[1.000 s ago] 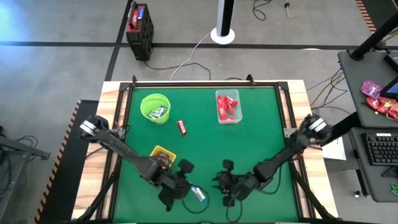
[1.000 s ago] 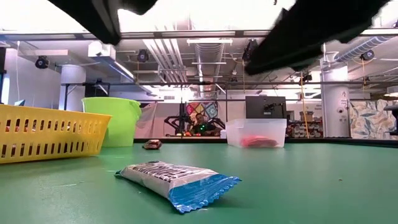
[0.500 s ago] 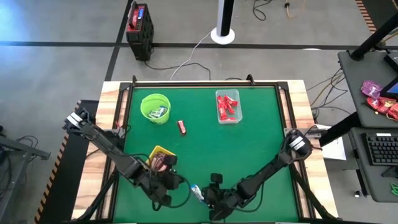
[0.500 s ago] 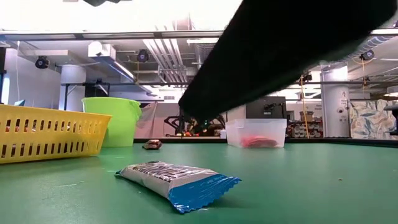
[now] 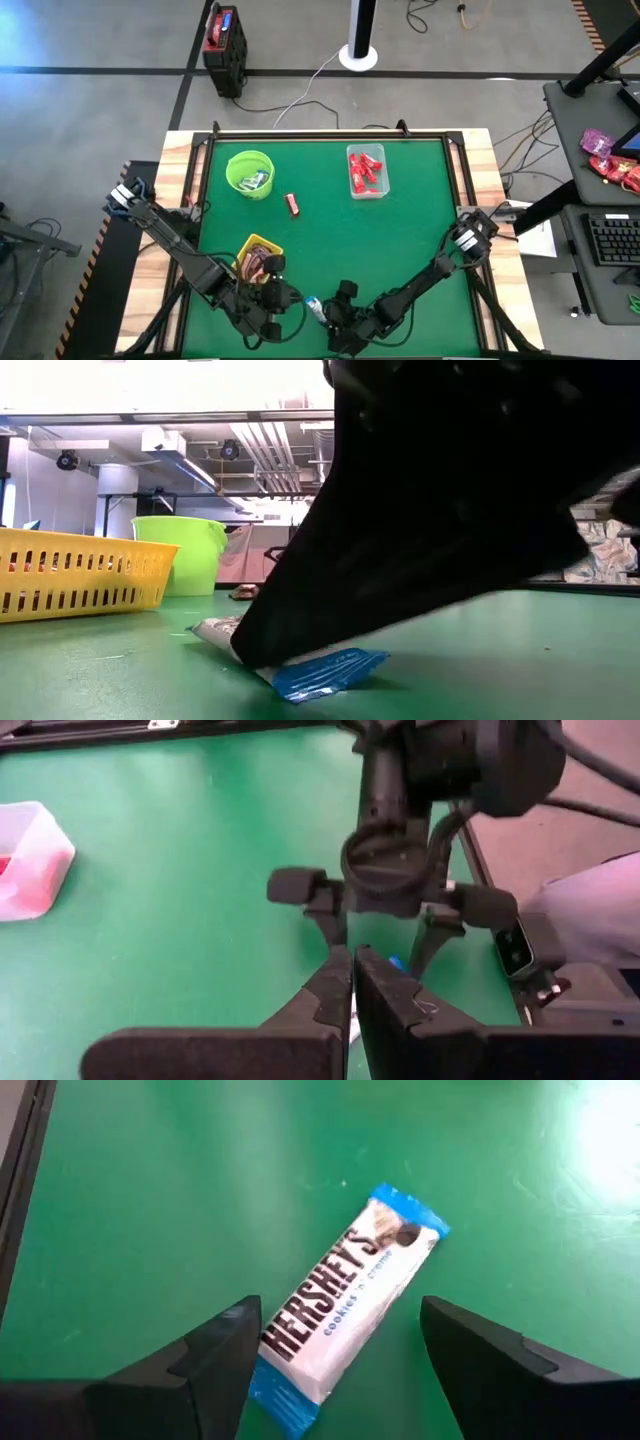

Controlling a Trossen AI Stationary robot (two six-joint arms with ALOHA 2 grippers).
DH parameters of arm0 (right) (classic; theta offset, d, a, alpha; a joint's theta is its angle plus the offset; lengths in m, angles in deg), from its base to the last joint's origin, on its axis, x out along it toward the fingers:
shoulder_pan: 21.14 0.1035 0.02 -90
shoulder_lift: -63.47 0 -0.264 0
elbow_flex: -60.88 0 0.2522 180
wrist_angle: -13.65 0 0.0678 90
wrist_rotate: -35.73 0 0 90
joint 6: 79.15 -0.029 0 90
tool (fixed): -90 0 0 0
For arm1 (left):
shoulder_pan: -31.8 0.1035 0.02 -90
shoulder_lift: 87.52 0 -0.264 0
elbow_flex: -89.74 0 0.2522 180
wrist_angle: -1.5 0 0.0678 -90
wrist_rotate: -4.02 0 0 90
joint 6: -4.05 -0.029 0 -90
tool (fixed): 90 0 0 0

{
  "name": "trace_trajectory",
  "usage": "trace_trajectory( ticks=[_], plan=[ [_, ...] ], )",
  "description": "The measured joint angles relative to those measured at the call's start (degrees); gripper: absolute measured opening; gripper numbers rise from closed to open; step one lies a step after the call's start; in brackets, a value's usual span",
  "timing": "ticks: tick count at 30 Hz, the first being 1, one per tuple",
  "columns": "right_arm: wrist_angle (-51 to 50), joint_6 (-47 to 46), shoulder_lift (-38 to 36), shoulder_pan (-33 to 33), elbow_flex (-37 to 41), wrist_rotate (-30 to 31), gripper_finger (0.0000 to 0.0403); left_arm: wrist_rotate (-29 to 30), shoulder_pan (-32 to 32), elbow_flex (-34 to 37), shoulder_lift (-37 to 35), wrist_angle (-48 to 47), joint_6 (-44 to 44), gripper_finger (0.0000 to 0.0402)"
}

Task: Sort candy by brand, put in halloween buckets
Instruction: Put the white chocolate into the green bucket

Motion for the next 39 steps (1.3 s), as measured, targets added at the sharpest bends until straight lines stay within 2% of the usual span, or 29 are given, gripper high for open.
trace_trajectory(
  ticks=[5, 9, 14, 18, 23, 26, 30, 34, 39],
  plan=[
    [1.53, 0.20, 1.45, 0.28, -0.02, 0.83, 0.0266, 4.23, 0.02, -2.41, -0.19, -2.07, -1.02, 0.0000],
    [-0.16, 0.11, 1.57, 0.11, -0.11, 0.72, 0.0238, 6.05, -0.09, -4.97, -0.42, -7.13, -1.04, 0.0000],
    [-2.22, 2.43, 1.17, -0.81, -0.17, -0.38, 0.0167, 6.20, -0.10, -6.71, -0.44, -11.10, -1.01, 0.0000],
    [-2.73, 6.66, 0.78, -2.02, -0.15, -1.55, 0.0098, 8.79, -0.13, -6.97, -0.46, -15.04, -1.02, 0.0000],
    [-4.60, 12.44, -0.67, -4.52, -0.02, -1.43, 0.0048, 11.91, -0.16, -6.55, -0.46, -22.58, -0.52, 0.0000],
    [-7.10, 15.52, -2.48, -6.27, 0.12, -3.86, 0.0035, 12.03, -0.22, -6.69, -0.46, -28.88, -0.17, 0.0000],
    [-9.88, 20.21, -6.60, -9.20, 0.22, -10.34, 0.0012, 11.99, -0.68, -7.03, -0.64, -35.34, 0.49, 0.0000],
    [-11.09, 23.63, -10.08, -11.95, 0.26, -16.49, 0.0007, 12.49, -0.98, -7.01, -1.28, -36.15, 1.72, 0.0000],
    [-10.32, 28.51, -13.13, -12.45, 3.09, -18.27, 0.0007, 13.05, -1.81, -6.97, -1.42, -35.99, 6.54, 0.0000]
  ],
)
